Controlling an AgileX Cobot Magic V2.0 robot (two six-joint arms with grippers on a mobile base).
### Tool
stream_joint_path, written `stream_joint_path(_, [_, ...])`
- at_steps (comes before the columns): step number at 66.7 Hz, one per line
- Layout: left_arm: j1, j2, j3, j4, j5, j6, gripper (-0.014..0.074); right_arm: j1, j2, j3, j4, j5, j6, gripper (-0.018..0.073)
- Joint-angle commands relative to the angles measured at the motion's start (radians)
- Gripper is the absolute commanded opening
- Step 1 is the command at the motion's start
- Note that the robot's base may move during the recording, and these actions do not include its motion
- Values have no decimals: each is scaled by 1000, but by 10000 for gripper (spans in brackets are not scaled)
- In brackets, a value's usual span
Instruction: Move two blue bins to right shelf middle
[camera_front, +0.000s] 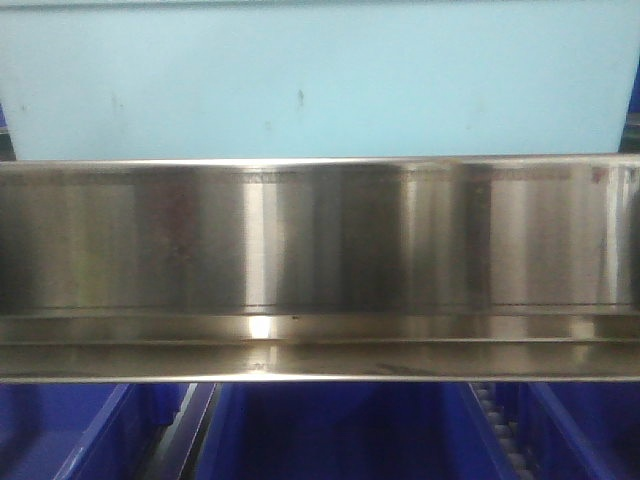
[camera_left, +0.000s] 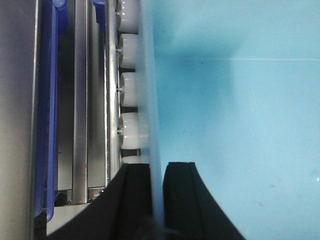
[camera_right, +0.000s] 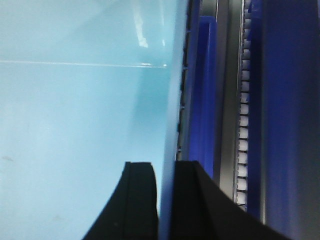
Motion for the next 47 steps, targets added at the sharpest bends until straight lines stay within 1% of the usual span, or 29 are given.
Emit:
stream_joint_path(1, [-2, 3, -17, 11, 27, 1, -111, -1, -1, -13, -20, -3, -7, -166])
stream_joint_path(9, [-8, -13, -50, 25, 51, 1, -111, -1, -11, -45, -23, -1, -7, -166])
stream_joint_path(17, [-46, -54, -80, 88, 42, -3, -111, -1, -40, -91, -45, 10, 10, -166])
stream_joint_path(20, [-68, -75, -82, 124, 40, -11, -111, -1, -59, -101, -67, 8, 26, -166])
stream_joint_path(25, [-96, -113, -82, 173, 32, -50, -111, -1, -101, -101, -102, -13, 52, -166])
stream_joint_path(28, [-113, -137, -82, 205, 21, -87, -111, -1, -137, -101, -116, -28, 56, -166])
stream_joint_path(33, [-129, -184, -82, 231, -6, -138, -111, -1, -190, -101, -125, -54, 56, -166])
stream_joint_path(41, [-153, -252, -78, 239, -50, -158, -111, -1, -279, -76, -148, -96, 56, -166])
stream_joint_path(47, [-179, -309, -53, 282, -78, -189, -111, -1, -351, -26, -157, -124, 56, -166])
